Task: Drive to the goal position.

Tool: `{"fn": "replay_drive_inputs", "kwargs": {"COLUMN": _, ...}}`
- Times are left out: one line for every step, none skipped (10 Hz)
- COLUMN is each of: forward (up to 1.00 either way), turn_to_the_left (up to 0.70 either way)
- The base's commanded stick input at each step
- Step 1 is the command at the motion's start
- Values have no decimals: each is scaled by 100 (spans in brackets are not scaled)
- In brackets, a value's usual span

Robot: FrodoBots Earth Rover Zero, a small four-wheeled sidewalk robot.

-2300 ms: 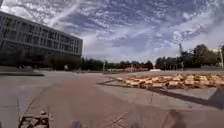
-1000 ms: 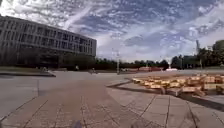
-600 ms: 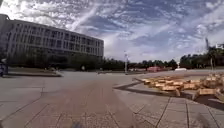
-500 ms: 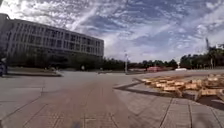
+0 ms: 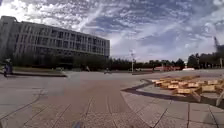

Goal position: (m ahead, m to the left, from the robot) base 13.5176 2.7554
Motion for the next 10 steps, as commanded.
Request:
{"fn": "replay_drive_inputs", "kwargs": {"forward": 70, "turn_to_the_left": 0}}
{"fn": "replay_drive_inputs", "kwargs": {"forward": 70, "turn_to_the_left": 0}}
{"fn": "replay_drive_inputs", "kwargs": {"forward": 70, "turn_to_the_left": 0}}
{"fn": "replay_drive_inputs", "kwargs": {"forward": 70, "turn_to_the_left": 0}}
{"fn": "replay_drive_inputs", "kwargs": {"forward": 70, "turn_to_the_left": 0}}
{"fn": "replay_drive_inputs", "kwargs": {"forward": 70, "turn_to_the_left": -1}}
{"fn": "replay_drive_inputs", "kwargs": {"forward": 70, "turn_to_the_left": -5}}
{"fn": "replay_drive_inputs", "kwargs": {"forward": 70, "turn_to_the_left": -21}}
{"fn": "replay_drive_inputs", "kwargs": {"forward": 70, "turn_to_the_left": -6}}
{"fn": "replay_drive_inputs", "kwargs": {"forward": 70, "turn_to_the_left": 0}}
